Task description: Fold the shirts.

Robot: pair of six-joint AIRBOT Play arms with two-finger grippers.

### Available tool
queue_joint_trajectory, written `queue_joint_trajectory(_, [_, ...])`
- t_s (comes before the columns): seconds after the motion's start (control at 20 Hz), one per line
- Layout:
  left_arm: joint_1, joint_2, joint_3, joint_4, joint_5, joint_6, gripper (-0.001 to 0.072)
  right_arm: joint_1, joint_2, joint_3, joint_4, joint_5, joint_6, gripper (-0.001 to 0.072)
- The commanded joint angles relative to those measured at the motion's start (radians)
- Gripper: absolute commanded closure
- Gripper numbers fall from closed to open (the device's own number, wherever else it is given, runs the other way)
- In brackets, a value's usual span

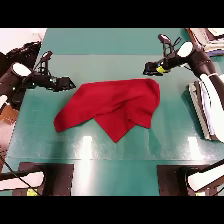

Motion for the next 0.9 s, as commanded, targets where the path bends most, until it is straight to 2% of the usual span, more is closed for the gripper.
queue_joint_trajectory(0.0, [0.087, 0.029, 0.010, 0.023, -0.117, 0.001, 0.0158, -0.035, -0.025, 0.101, 0.002, 0.137, -0.019, 0.0326])
queue_joint_trajectory(0.15, [0.219, 0.111, -0.026, 0.089, -0.264, 0.001, 0.0159, -0.077, 0.015, 0.105, 0.002, 0.277, -0.084, 0.0345])
queue_joint_trajectory(0.35, [0.359, 0.298, -0.317, 0.110, -0.278, 0.003, 0.0158, -0.120, 0.076, 0.103, 0.004, 0.378, -0.116, 0.0345])
queue_joint_trajectory(0.5, [0.373, 0.381, -0.531, 0.129, -0.284, 0.018, 0.0157, -0.146, 0.121, 0.087, 0.004, 0.445, -0.128, 0.0345])
queue_joint_trajectory(0.65, [0.373, 0.386, -0.623, 0.123, -0.290, 0.020, 0.0158, -0.164, 0.225, -0.076, 0.004, 0.413, -0.156, 0.0346])
queue_joint_trajectory(0.85, [0.373, 0.385, -0.633, 0.111, -0.230, 0.016, 0.0158, -0.199, 0.382, -0.330, 0.005, 0.291, -0.158, 0.0346])
